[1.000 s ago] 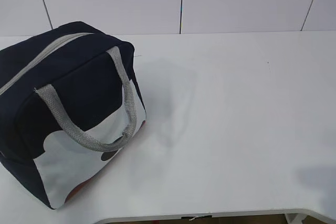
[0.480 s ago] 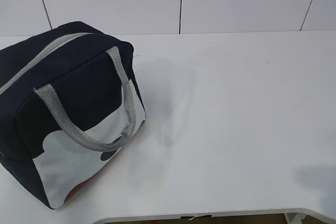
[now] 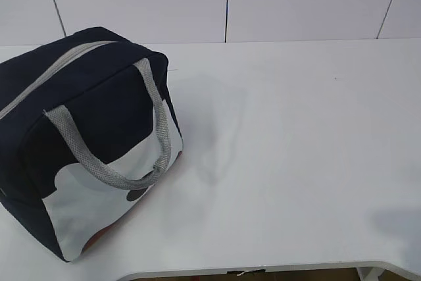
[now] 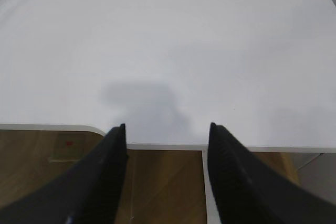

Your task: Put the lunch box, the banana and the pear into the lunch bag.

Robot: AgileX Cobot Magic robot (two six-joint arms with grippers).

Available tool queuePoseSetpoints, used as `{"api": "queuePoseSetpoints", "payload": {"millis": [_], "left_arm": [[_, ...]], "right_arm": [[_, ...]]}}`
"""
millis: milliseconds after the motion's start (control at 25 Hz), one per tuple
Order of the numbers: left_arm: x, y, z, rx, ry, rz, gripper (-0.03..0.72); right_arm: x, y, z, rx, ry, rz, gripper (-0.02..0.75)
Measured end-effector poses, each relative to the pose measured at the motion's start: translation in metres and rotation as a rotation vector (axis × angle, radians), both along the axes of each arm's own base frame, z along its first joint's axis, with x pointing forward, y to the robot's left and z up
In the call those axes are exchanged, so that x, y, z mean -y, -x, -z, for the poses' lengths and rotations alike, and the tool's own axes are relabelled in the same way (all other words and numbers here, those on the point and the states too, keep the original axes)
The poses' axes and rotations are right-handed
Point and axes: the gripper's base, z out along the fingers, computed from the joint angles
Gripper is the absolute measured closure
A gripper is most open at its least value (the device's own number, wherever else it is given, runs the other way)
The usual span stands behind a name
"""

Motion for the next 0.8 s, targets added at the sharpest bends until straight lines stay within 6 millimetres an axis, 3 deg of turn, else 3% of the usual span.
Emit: {"api": "queuePoseSetpoints", "payload": {"millis": [800], "left_arm": [[0.0, 0.0, 0.0, 0.0, 0.0, 0.0, 0.446]], "right_arm": [[0.0, -0.0002, 0.0004, -0.001, 0.0, 0.0, 0.317]]}}
